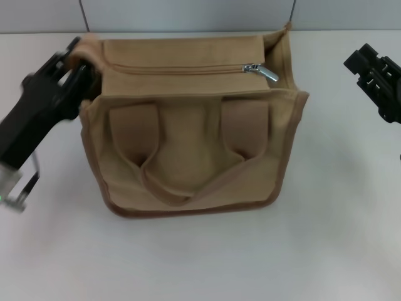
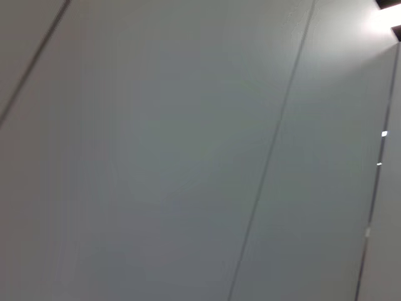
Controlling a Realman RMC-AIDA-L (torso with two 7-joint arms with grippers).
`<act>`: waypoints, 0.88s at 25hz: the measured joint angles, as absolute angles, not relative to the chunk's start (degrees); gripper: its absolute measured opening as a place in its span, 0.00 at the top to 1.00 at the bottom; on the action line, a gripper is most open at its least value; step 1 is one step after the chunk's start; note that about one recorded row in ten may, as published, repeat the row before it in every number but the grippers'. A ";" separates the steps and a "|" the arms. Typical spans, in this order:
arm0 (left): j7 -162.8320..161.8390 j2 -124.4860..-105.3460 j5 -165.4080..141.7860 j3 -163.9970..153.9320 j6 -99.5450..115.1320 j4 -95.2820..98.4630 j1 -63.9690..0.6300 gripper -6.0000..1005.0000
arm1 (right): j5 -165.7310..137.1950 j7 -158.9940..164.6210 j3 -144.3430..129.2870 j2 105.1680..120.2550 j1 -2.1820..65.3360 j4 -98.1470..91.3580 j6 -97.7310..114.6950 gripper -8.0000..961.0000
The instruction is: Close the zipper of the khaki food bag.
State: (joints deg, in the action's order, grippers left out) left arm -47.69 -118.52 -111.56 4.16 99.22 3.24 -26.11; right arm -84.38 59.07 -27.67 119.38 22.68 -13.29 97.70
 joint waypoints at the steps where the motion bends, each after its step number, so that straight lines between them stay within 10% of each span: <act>1: -47.90 -118.50 -111.57 4.19 99.32 3.76 -24.55 0.74 | -84.38 58.86 -27.72 119.37 22.70 -13.29 97.69 0.63; 22: -40.98 -115.11 -113.23 -22.13 114.24 21.97 -7.98 0.23 | -92.35 45.73 -40.12 119.21 25.69 -16.54 107.70 0.45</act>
State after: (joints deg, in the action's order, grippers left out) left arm -40.98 -115.11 -113.23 -22.13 114.24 21.97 -7.98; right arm -92.35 45.73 -40.12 119.21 25.69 -16.54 107.70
